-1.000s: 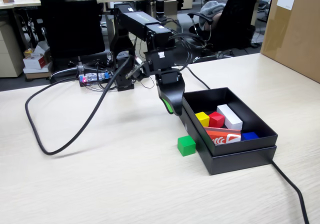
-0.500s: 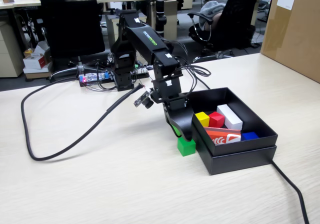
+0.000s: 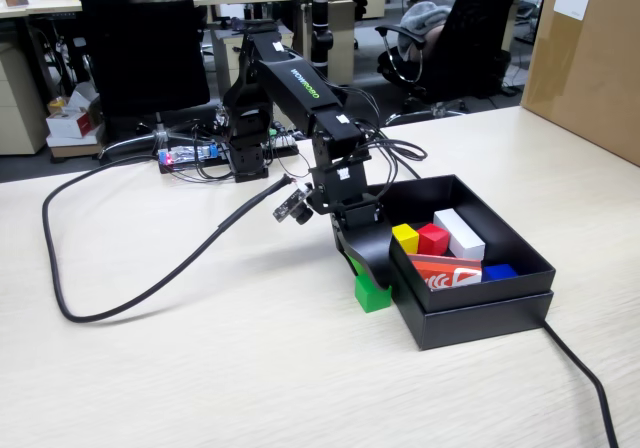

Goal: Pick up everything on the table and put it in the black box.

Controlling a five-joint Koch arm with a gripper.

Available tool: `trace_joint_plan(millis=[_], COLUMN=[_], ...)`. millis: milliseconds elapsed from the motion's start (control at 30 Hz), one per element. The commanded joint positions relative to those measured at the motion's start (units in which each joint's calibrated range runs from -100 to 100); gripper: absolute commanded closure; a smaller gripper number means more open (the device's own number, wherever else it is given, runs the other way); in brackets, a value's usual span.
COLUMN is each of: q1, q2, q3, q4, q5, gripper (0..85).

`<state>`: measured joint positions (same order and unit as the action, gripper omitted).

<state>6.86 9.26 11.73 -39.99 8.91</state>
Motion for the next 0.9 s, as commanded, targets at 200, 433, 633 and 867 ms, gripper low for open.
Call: trace_joint_plan(millis=[200, 433, 633, 867], q1=[0.05, 0.15, 0.29, 0.00], q2=[-0.02, -0.02, -0.36, -3.12], q3=[4.23, 1.96, 1.78, 1.78], q4=[3.15, 2.28, 0.81, 0.73], q5=[-0.59, -0.63, -0.54, 0.20], gripper=[38.7, 50.7, 62.0, 85.0])
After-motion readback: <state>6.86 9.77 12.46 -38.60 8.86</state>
